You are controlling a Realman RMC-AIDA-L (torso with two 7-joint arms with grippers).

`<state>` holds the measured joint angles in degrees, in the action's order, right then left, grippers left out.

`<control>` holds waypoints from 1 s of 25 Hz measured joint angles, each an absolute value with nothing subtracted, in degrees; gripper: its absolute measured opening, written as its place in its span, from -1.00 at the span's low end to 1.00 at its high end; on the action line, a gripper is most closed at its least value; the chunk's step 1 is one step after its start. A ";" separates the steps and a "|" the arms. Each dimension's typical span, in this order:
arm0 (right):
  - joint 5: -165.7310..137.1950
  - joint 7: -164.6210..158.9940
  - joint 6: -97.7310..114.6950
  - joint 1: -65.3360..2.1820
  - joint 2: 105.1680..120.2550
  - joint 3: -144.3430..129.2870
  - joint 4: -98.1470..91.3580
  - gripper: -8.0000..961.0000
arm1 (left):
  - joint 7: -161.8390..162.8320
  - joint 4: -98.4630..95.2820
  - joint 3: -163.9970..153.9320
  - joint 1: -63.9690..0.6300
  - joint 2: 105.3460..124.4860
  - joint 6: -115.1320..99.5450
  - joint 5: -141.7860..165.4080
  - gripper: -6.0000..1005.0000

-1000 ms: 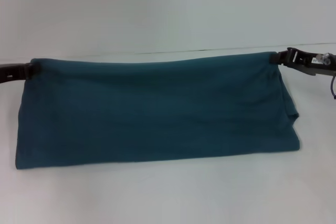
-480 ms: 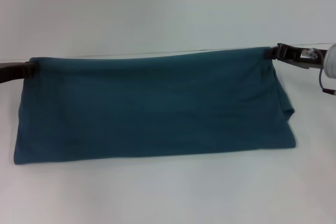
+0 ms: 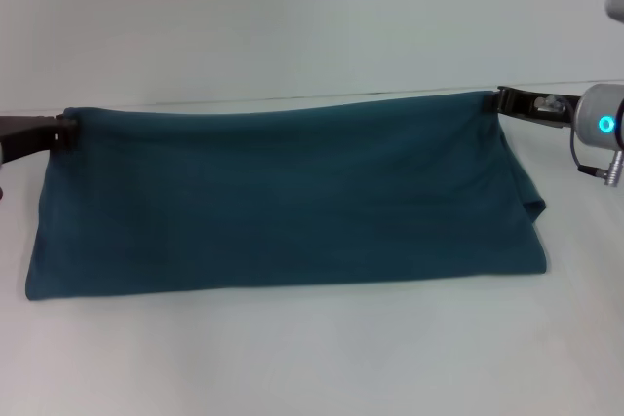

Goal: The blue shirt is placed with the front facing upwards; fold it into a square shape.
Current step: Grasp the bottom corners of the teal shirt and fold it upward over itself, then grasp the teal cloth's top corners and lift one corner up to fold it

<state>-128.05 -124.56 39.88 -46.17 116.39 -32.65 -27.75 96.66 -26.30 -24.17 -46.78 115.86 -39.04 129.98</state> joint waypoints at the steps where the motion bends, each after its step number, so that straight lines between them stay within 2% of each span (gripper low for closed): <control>1: -128.05 -124.06 38.58 -46.31 116.74 -32.84 -27.54 -0.88 | 95.48 -26.31 -24.17 -46.97 116.54 -37.46 129.97 -0.87; 5: -128.05 -121.28 34.36 -47.33 117.58 -33.43 -26.19 -0.88 | 93.70 -26.63 -24.16 -47.32 118.91 -29.85 129.97 -0.82; 6: -128.05 -120.38 33.34 -47.59 117.72 -33.48 -26.01 -0.83 | 93.62 -26.63 -24.19 -47.34 119.28 -28.66 129.97 -0.81; 10: -128.05 -117.00 30.45 -48.34 117.98 -33.51 -26.08 -0.63 | 93.61 -26.82 -24.25 -47.12 119.23 -27.99 129.96 -0.75; 15: -128.06 -115.06 33.67 -47.43 117.70 -33.50 -29.70 -0.33 | 96.86 -30.49 -24.27 -44.53 118.66 -33.92 130.05 -0.40; 18: -128.04 -114.80 39.04 -45.53 117.80 -33.47 -33.55 -0.11 | 103.72 -33.75 -24.95 -42.23 117.30 -42.99 130.40 -0.14; 22: -127.99 -109.66 50.93 -42.49 119.28 -34.48 -41.84 0.25 | 114.46 -34.77 -30.46 -39.84 113.59 -52.36 130.50 0.20; 25: -126.85 -104.82 59.47 -40.93 119.64 -35.87 -44.87 0.53 | 116.53 -36.54 -31.68 -38.50 113.08 -56.90 130.52 0.40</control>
